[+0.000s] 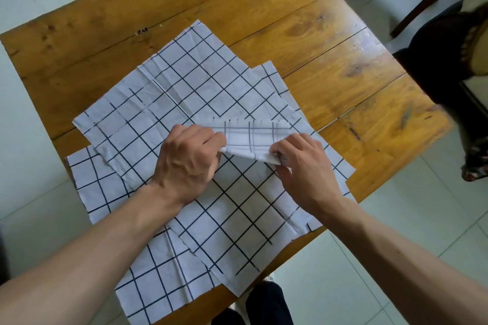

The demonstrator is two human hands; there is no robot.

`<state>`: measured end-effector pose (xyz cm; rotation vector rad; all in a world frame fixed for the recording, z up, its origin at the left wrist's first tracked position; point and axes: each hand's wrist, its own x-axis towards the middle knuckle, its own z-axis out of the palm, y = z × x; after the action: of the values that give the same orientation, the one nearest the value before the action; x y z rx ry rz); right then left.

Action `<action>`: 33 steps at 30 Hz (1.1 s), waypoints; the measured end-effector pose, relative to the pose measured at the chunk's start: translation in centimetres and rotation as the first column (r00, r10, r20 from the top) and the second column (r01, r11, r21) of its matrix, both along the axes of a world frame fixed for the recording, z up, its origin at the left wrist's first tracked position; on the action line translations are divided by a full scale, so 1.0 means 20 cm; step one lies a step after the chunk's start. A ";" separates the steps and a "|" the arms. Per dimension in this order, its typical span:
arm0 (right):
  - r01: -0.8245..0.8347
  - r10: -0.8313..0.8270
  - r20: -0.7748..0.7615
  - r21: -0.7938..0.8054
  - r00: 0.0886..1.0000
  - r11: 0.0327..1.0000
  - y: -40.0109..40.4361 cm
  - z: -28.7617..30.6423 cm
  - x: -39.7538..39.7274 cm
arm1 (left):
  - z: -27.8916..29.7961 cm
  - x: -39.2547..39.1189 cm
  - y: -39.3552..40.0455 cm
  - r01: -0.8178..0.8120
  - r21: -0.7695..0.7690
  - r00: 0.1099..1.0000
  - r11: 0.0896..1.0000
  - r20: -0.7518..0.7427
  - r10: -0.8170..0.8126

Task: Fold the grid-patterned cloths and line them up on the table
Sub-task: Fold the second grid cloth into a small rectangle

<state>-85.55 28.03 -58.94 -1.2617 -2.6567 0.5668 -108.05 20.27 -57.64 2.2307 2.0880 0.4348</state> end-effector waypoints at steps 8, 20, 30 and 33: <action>-0.051 0.051 -0.144 0.008 0.988 0.999 0.04 0.46 0.03 | 0.48 -0.03 -0.04 0.023 -0.005 0.988 1.000 0.150 -0.022; -0.173 0.172 -0.038 -0.009 0.984 0.985 -0.08 1.67 0.18 | 1.47 0.05 -0.25 0.001 0.050 0.984 0.999 0.179 -0.010; 0.122 -0.130 0.022 0.222 0.991 0.968 -0.50 2.43 0.66 | 2.11 0.43 -0.28 0.287 0.164 0.922 0.944 0.220 -0.318; 0.179 -0.185 -0.004 0.271 0.983 0.946 -0.60 2.55 0.79 | 2.24 0.57 -0.26 0.358 0.196 0.899 0.913 0.192 -0.394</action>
<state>-69.71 16.05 -8.01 -1.4124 -2.4886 0.1574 -96.67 15.03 -12.94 2.4556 1.5078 0.8004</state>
